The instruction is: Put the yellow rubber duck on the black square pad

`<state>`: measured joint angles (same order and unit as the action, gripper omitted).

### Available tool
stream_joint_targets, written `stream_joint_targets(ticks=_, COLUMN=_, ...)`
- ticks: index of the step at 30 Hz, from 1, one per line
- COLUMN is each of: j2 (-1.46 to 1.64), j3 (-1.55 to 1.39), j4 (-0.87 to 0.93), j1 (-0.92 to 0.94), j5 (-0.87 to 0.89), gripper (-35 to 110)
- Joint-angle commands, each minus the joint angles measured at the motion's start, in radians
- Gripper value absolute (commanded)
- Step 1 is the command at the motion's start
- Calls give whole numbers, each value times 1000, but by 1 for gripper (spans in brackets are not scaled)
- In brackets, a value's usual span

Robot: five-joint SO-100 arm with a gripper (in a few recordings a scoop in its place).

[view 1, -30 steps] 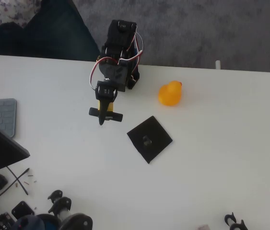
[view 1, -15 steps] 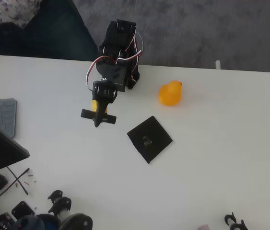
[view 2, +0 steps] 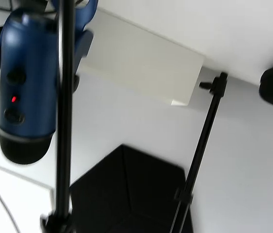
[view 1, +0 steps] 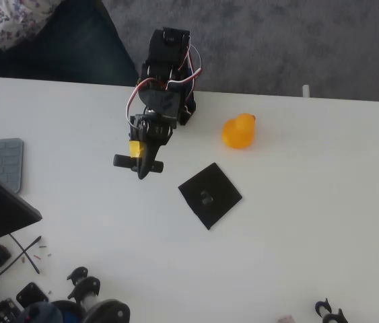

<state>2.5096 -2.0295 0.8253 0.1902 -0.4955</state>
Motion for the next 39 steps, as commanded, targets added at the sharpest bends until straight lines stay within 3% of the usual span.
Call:
stream_joint_targets(ticks=1, j2=12, j3=-44, j4=11, j1=-14, j5=-29, gripper=-1)
stream_joint_targets(ticks=22, j2=21, j3=-91, j4=-9, j1=3, j5=-14, gripper=-1)
stream_joint_targets(ticks=30, j2=21, j3=-61, j4=-198, j1=26, j5=-12, gripper=-1)
stream_joint_targets(ticks=34, j2=6, j3=-52, j4=-201, j1=-12, j5=-12, gripper=-1)
stream_joint_targets(ticks=39, j2=11, j3=-51, j4=-141, j1=-227, j5=35, gripper=-1)
